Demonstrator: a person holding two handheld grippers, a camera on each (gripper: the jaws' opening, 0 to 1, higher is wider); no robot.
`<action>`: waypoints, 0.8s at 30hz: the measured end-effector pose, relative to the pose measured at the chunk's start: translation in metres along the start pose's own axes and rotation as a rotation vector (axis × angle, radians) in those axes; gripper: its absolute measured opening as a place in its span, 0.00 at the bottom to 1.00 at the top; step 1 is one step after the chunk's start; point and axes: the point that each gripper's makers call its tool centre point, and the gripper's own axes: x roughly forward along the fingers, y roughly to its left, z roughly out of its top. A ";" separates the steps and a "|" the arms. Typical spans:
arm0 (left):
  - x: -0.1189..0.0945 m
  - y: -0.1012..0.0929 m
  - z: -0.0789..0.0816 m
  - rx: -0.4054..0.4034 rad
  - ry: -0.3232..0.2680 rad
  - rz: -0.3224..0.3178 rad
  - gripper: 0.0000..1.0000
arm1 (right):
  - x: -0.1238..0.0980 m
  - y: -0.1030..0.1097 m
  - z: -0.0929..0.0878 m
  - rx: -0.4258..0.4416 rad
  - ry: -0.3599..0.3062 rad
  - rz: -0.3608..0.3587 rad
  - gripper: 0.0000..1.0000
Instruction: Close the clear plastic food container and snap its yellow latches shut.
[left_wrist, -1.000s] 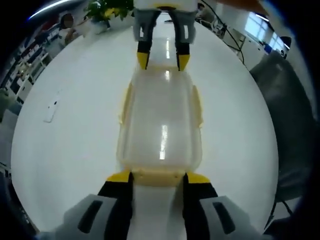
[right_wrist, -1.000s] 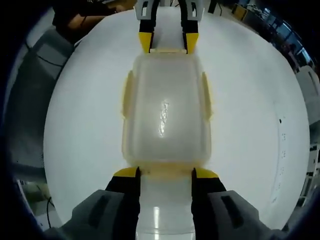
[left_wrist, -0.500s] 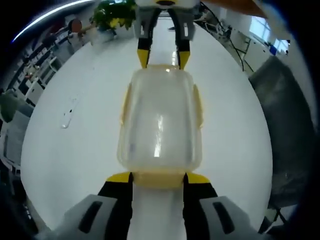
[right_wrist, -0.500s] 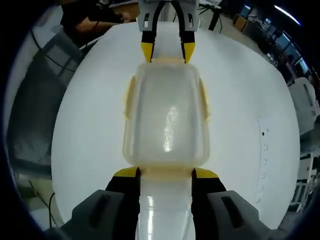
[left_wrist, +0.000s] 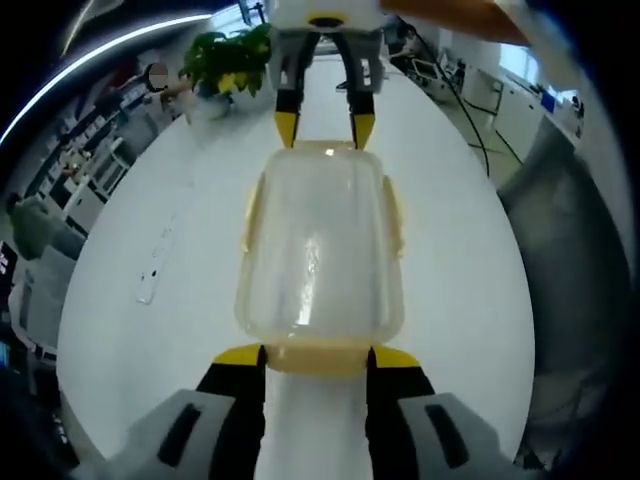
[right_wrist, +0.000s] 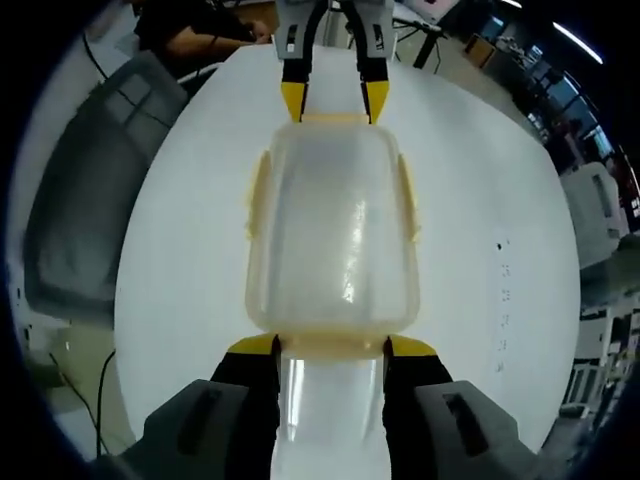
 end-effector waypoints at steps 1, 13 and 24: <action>0.000 0.000 0.003 0.003 -0.002 0.002 0.33 | -0.002 0.001 -0.002 0.001 -0.001 -0.002 0.36; 0.009 0.004 0.059 0.022 -0.014 0.004 0.33 | -0.035 0.000 -0.044 0.006 0.009 -0.045 0.37; 0.047 0.010 0.114 0.044 -0.034 -0.030 0.33 | -0.054 -0.002 -0.107 0.040 0.033 -0.058 0.37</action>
